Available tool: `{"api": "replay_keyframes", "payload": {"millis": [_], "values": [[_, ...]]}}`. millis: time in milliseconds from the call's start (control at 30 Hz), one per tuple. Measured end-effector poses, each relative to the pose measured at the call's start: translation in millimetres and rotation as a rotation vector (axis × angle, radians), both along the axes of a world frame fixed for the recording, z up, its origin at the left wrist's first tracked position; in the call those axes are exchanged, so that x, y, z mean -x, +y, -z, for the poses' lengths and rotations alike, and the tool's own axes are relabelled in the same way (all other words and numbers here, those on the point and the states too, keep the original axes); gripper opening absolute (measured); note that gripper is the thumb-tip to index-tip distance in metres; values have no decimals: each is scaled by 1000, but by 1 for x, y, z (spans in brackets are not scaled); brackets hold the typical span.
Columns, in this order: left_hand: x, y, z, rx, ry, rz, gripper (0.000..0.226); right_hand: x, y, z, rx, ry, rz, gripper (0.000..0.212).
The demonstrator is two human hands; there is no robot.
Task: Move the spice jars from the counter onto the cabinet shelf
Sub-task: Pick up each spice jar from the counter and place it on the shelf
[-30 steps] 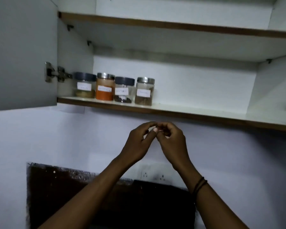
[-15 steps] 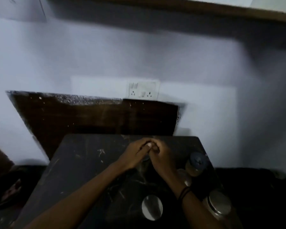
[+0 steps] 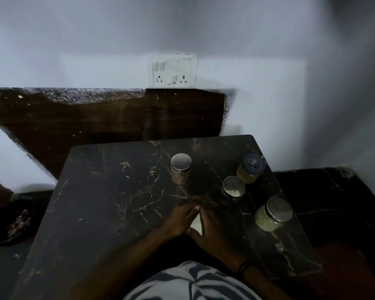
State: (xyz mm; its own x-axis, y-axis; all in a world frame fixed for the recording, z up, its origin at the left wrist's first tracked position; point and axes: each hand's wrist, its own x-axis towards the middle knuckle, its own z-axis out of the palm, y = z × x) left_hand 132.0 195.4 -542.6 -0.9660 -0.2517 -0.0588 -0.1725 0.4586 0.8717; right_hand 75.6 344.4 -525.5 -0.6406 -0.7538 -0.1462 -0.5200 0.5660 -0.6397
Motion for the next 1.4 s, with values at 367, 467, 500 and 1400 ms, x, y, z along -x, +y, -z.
{"api": "replay_keyframes", "payload": {"millis": [367, 467, 500, 1400], "values": [[1, 7, 8, -265, -177, -171, 40, 1, 4, 35, -27, -22, 20, 109], [-4, 10, 8, -333, -190, -215, 39, 0, 5, 42, 35, -110, 84, 113], [-5, 11, 7, -347, -191, -224, 38, 0, 5, 43, 65, -157, 110, 115], [-4, 0, -47, -1088, 51, -552, 32, 48, -41, 0, 706, -1250, 523, 52]]}}
